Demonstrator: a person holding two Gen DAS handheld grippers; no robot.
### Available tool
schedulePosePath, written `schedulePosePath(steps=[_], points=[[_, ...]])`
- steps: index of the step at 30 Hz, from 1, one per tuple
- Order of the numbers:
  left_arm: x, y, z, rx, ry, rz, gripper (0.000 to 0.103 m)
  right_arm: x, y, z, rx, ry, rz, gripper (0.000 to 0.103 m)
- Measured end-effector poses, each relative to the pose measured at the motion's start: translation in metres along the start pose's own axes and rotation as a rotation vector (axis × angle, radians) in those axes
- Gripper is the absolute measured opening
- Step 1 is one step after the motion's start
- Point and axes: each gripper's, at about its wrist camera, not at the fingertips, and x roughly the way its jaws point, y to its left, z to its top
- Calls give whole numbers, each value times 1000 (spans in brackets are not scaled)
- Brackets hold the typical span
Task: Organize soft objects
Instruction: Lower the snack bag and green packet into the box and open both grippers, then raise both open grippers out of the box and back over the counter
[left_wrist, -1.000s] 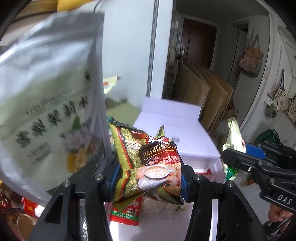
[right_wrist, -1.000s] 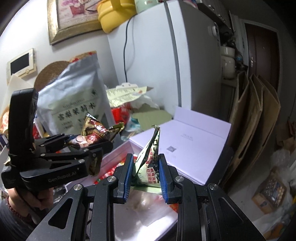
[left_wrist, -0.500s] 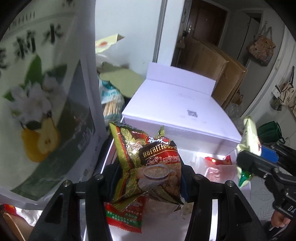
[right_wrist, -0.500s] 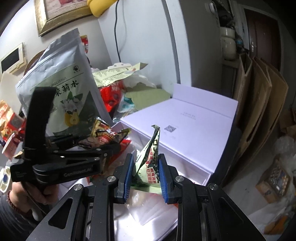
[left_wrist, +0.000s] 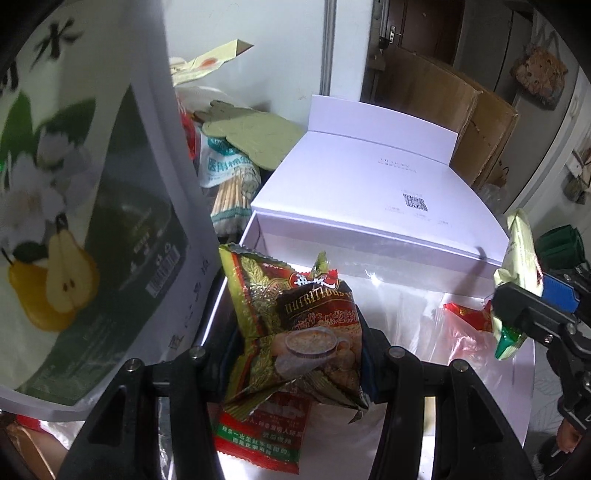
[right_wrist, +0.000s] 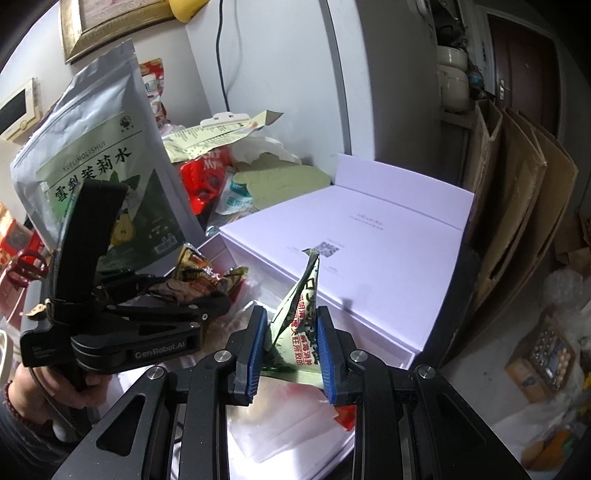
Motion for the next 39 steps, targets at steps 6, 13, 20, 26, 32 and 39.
schedulePosePath(steps=[6, 13, 20, 26, 32, 39], points=[[-15, -1, 4, 0, -33, 29, 57, 9, -3, -1, -5, 30, 0, 26], [-40, -8, 8, 35, -140, 71, 82, 18, -6, -2, -2, 55, 10, 26], [-52, -10, 10, 47, -165, 85, 82, 29, -9, -6, 8, 85, 14, 27], [-56, -5, 8, 33, -173, 86, 82, 38, -10, -6, 7, 98, 2, 29], [-61, -4, 6, 34, -181, 90, 82, 41, -7, -5, -2, 121, -17, 33], [-70, -8, 4, 46, -199, 96, 82, 26, -3, -4, 0, 80, -14, 61]])
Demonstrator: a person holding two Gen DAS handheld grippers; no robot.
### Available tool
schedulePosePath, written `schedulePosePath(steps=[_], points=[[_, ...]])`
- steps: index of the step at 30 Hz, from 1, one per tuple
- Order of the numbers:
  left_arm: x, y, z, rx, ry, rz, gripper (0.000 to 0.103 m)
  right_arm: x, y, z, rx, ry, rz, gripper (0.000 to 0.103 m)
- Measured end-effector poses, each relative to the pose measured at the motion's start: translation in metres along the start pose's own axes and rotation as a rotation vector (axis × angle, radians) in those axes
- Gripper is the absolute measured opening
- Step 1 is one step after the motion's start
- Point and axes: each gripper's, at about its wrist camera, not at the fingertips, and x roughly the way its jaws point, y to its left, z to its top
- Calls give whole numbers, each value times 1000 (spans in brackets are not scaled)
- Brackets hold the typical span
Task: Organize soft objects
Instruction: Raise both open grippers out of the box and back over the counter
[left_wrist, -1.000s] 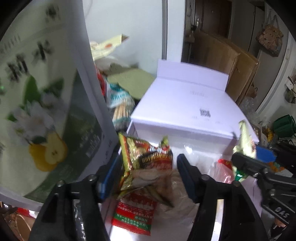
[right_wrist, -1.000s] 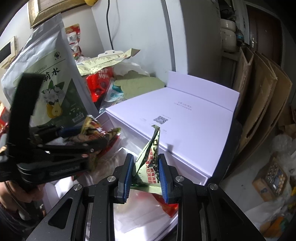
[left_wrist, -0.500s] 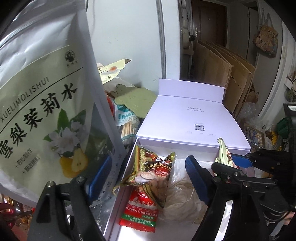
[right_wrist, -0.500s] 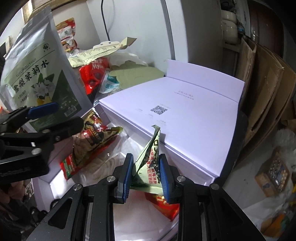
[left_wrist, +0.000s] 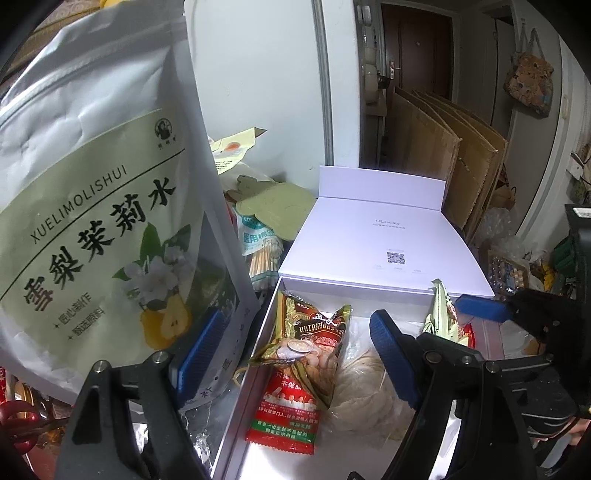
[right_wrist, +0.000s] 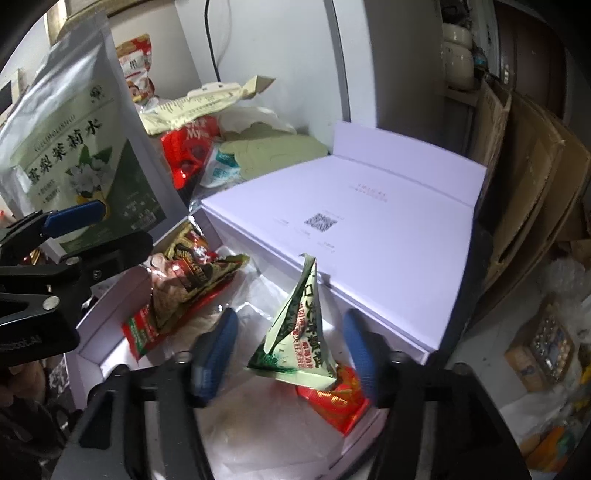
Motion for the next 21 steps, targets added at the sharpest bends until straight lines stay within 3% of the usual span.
schedulePosePath(steps=[12, 21], points=[[-26, -5, 2, -8, -33, -14, 82, -36, 10, 3, -40, -51, -71, 64], [-85, -3, 7, -24, -123, -12, 82, -91, 22, 7, -42, -144, -84, 64]])
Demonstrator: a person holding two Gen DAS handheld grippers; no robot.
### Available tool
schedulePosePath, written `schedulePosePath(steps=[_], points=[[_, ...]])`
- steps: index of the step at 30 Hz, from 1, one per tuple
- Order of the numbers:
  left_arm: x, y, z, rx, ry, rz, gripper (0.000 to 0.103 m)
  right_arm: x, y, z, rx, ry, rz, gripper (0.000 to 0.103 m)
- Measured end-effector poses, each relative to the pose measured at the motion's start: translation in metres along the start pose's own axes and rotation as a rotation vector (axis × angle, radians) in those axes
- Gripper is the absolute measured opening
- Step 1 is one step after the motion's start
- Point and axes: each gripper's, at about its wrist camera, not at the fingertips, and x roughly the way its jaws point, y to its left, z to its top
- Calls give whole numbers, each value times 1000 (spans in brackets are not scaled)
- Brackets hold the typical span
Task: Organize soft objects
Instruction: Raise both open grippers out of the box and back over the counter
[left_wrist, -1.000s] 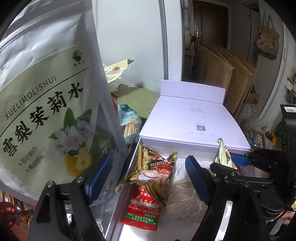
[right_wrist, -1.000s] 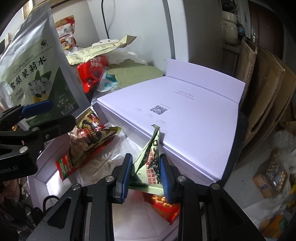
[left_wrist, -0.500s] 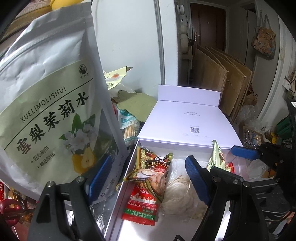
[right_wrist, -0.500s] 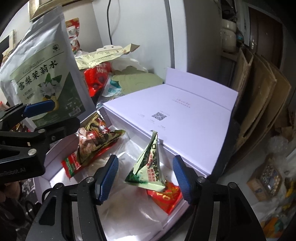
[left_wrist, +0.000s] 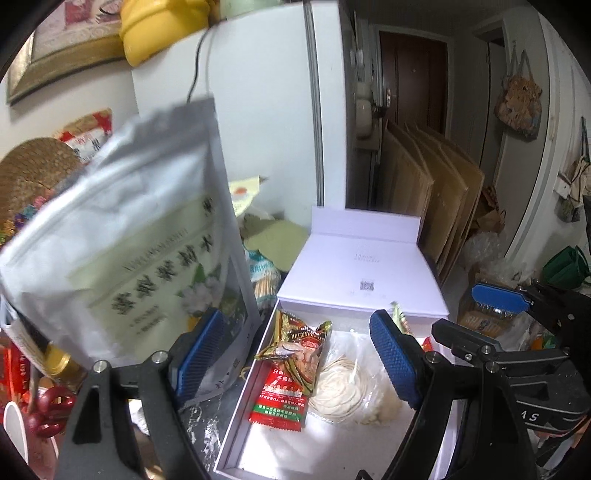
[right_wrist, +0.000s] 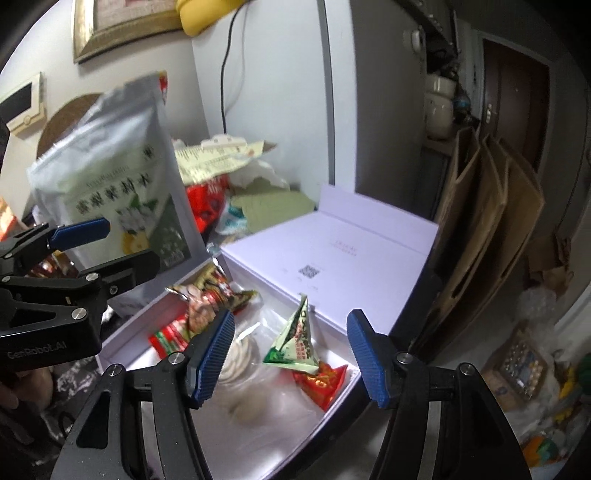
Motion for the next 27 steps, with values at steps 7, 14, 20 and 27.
schedulePosePath(steps=[7, 14, 20, 27], points=[[-57, -6, 4, 5, -88, 1, 82, -54, 9, 5, -5, -79, -6, 64], [-109, -10, -5, 2, -151, -23, 82, -107, 21, -2, -6, -160, -7, 69], [-149, -11, -25, -3, -179, -39, 82, -143, 32, -20, 1, -184, 1, 73], [-184, -8, -58, -16, -204, -5, 101, -170, 51, -52, -3, -189, 11, 78]])
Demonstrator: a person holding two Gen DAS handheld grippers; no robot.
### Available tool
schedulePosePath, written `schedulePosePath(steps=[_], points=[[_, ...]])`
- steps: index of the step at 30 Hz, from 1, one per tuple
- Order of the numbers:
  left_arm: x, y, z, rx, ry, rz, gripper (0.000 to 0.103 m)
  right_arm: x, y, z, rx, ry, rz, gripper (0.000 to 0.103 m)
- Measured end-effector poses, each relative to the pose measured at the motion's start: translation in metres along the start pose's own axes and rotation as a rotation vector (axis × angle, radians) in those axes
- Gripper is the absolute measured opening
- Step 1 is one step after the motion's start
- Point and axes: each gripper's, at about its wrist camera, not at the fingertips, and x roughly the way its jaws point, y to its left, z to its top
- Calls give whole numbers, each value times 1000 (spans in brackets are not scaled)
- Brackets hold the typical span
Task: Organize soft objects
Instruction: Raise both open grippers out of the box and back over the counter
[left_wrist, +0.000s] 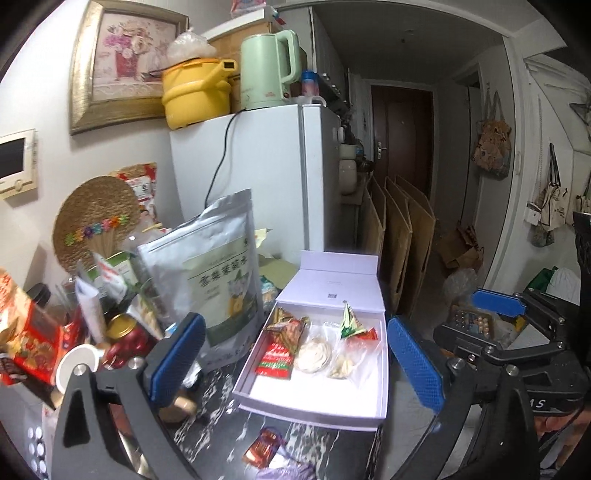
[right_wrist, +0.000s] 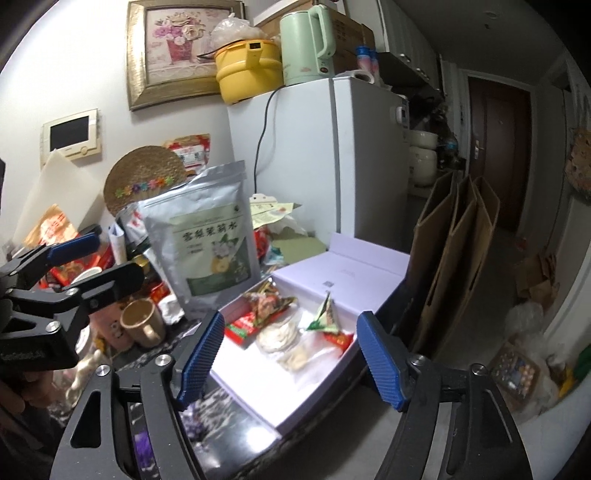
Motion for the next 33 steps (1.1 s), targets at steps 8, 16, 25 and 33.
schedulePosePath(steps=[8, 16, 25, 33], points=[[-27, 5, -34, -18, 32, 12, 101, -19, 25, -32, -35, 14, 15, 82], [-29, 20, -70, -85, 102, -11, 101, -22, 43, -64, -48, 45, 38, 82], [-16, 36, -111, -138, 186, -16, 101, -6, 62, -103, -64, 86, 85, 82], [9, 43, -145, -194, 273, -60, 101, 14, 64, -136, -35, 155, 145, 82]])
